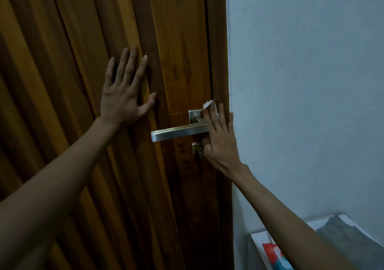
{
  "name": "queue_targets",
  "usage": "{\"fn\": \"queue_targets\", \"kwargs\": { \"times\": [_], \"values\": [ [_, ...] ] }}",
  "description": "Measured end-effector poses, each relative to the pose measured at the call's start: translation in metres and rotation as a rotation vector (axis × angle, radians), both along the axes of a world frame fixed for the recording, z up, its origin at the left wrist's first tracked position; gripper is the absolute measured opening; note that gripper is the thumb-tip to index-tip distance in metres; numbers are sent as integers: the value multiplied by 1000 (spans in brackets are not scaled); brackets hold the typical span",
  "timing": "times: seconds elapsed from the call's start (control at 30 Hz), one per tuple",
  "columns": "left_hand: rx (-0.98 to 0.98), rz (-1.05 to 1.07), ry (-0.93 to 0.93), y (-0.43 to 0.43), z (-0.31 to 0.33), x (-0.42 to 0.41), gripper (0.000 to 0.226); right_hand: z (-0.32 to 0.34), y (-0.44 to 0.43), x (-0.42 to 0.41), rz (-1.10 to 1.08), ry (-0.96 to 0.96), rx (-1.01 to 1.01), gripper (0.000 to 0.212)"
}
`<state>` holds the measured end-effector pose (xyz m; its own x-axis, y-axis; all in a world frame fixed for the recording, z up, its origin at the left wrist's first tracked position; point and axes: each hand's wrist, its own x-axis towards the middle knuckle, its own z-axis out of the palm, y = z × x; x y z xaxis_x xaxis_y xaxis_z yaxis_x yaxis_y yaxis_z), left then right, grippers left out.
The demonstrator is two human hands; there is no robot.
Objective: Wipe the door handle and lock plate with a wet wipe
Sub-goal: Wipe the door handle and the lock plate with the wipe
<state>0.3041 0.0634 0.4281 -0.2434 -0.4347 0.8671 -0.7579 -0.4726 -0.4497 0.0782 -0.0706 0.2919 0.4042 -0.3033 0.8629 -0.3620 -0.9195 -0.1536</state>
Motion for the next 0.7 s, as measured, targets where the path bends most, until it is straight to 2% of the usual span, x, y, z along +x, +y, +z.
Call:
{"fn": "queue_targets", "kwargs": {
  "times": [0.17,0.23,0.37,0.5,0.7],
  "values": [
    [-20,-32,-62,-3,13,0,80,-24,8,-2,-22,68,29,84],
    [44,-61,-128,-11,23,-6,81,-28,5,-5,-46,98,16,81],
    [191,-38,-266,-19,31,-14,85,0,-10,-14,-95,150,-133,77],
    [182,-37,-238,-17,30,-14,86,26,-30,-30,-87,307,-363,79],
    [212,-28,-222,-14,30,-16,85,48,-48,-50,-101,525,-572,75]
  ]
}}
